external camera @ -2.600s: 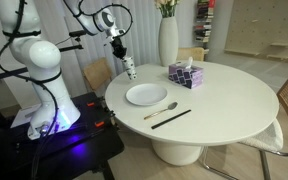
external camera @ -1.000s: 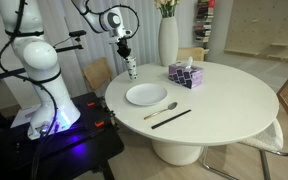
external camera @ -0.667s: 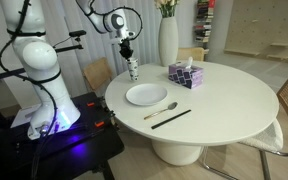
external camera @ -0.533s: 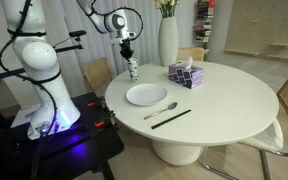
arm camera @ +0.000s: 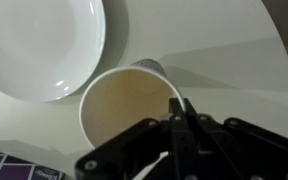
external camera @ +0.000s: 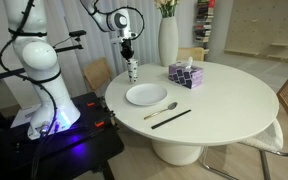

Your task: Pick up the spoon and place it to the right side of the white plate. Pick up the cup and place it to the left side of the white plate.

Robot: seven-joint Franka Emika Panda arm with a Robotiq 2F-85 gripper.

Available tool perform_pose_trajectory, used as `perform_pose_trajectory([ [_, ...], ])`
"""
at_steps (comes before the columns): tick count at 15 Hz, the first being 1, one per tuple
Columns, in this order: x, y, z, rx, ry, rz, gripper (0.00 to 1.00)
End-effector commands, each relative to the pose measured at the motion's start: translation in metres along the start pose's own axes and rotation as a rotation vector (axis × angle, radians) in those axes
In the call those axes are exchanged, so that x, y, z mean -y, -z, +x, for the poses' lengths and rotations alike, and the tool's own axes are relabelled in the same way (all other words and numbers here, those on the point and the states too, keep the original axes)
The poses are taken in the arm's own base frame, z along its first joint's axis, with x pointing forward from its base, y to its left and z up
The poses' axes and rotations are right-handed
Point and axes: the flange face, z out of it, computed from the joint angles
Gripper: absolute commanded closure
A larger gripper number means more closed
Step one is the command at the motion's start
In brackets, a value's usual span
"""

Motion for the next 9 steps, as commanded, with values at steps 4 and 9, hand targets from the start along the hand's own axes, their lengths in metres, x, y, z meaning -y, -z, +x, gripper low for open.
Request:
perform_pose_trajectory([
  [4, -0.003, -0.005, 0.01, 0.043, -0.02, 0.04, 0.99],
  [9, -0.005, -0.017, 0.011, 0.066, -0.028, 0.046, 0.99],
])
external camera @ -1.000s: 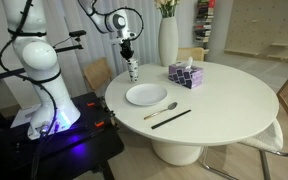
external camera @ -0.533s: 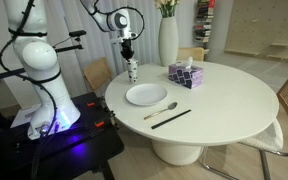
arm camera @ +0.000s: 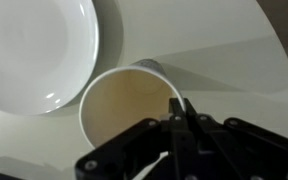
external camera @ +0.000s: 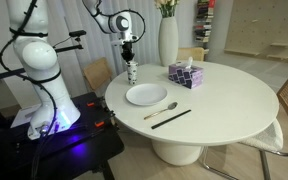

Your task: Pick up the spoon and place it to the right side of the white plate. Pick up the cup and place it to the left side of the white plate.

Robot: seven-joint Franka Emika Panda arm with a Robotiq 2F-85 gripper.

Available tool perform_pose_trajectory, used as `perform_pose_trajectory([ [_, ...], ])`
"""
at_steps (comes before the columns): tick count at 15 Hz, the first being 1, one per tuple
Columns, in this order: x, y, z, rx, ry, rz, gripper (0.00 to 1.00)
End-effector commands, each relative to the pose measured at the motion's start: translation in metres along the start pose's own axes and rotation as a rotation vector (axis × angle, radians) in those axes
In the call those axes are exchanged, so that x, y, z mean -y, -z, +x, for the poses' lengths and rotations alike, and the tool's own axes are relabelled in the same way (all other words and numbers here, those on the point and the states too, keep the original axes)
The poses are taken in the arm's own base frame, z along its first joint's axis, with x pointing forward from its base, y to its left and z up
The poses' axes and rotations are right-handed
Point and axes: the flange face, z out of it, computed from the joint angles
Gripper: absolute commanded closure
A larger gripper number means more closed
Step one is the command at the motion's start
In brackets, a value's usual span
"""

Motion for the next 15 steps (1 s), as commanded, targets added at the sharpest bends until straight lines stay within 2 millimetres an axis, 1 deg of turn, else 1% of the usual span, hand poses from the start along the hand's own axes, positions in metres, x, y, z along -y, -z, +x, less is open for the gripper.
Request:
perform_pose_trajectory([
  [1, -0.0026, -0.0012, 0.0062, 0.028, 0.001, 0.019, 0.99],
  [2, -0.0027, -0.0023, 0.0064, 0.029, 0.001, 0.017, 0.99],
  [3, -0.0022, -0.0029, 0.0066, 0.032, 0.005, 0.018, 0.85],
  [4, -0.0016, -0.0033, 0.0067, 0.031, 0.003, 0.019, 0.69],
  [5, -0.0004, -0.0046, 0.0062, 0.032, 0.004, 0.018, 0.64],
  [12, -0.0005, -0.0035, 0.0061, 0.032, 0.005, 0.013, 0.1],
  [13, -0.0007, -0.0034, 0.006, 0.033, 0.005, 0.013, 0.04],
  [14, -0.0008, -0.0034, 0.0059, 0.033, 0.005, 0.014, 0.0],
  [15, -0.0007, -0.0032, 0.0057, 0.032, 0.005, 0.014, 0.0],
])
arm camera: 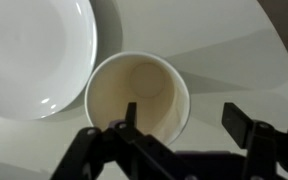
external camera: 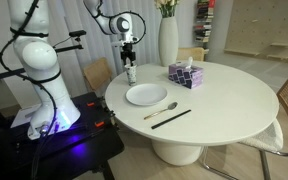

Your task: Pick up the spoon and place it to the right side of the white plate. Pick up the cup and place it to the left side of the white plate.

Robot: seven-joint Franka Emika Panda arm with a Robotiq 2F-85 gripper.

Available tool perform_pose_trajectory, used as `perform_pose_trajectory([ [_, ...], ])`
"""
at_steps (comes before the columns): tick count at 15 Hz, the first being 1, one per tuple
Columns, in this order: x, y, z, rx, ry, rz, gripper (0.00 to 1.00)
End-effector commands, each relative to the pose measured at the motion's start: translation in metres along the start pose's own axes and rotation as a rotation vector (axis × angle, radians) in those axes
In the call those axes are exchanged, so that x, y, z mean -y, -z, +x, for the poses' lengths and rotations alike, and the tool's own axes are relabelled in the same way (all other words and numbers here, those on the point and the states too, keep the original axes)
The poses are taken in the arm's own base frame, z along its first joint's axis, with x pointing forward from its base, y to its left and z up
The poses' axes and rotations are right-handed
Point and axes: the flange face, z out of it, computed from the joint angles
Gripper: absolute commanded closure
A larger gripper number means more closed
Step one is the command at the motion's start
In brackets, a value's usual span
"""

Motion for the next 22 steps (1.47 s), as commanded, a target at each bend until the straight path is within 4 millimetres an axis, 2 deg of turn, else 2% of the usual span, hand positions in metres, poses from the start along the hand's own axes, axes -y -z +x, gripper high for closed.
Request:
perform_pose_trajectory([
  [1, 0.0, 0.006, 0.003, 0.017, 0.007, 0.011, 0.0],
  [6, 0.002, 0.018, -0.002, 0.005, 0.006, 0.001, 0.0],
  [8, 0.005, 0.035, -0.006, -0.017, 0.007, -0.015, 0.0],
  [12, 0.01, 0.086, -0.019, -0.091, 0.008, -0.028, 0.0],
  [17, 0.004, 0.137, -0.031, -0.177, -0.013, -0.038, 0.0],
  [20, -0.001, 0.156, -0.036, -0.238, -0.031, -0.025, 0.0],
  [21, 0.003, 0.145, -0.029, -0.21, -0.002, -0.022, 0.0],
  [22, 0.002, 0.149, -0.031, -0.22, -0.006, -0.022, 0.0],
])
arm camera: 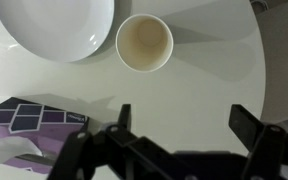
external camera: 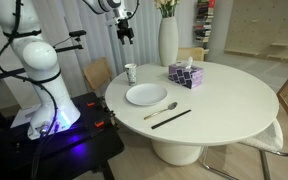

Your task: Pick up the spoon and place it to the right side of the white plate. Pick up the cup and place it to the left side of the white plate.

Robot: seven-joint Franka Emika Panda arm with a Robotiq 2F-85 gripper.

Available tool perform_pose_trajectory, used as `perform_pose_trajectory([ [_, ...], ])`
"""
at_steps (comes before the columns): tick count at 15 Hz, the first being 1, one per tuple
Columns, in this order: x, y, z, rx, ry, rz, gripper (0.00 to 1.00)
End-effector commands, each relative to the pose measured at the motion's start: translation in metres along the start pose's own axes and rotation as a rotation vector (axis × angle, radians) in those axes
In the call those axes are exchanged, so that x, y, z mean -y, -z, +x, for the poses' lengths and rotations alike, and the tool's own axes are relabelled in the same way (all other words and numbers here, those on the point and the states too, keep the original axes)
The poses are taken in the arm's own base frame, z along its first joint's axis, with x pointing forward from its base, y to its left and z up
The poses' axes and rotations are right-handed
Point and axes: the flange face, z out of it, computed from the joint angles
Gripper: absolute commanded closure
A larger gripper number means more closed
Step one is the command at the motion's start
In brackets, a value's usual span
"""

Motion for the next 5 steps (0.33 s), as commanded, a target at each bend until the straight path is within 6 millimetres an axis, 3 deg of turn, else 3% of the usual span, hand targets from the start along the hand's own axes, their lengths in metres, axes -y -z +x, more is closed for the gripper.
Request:
perform_pose_trajectory([
  [1, -0.0006, 0.0034, 0.0001, -0.005, -0.004, 0.0, 0.0],
  [5, -0.001, 0.0043, -0.0003, -0.006, -0.01, -0.001, 0.0],
])
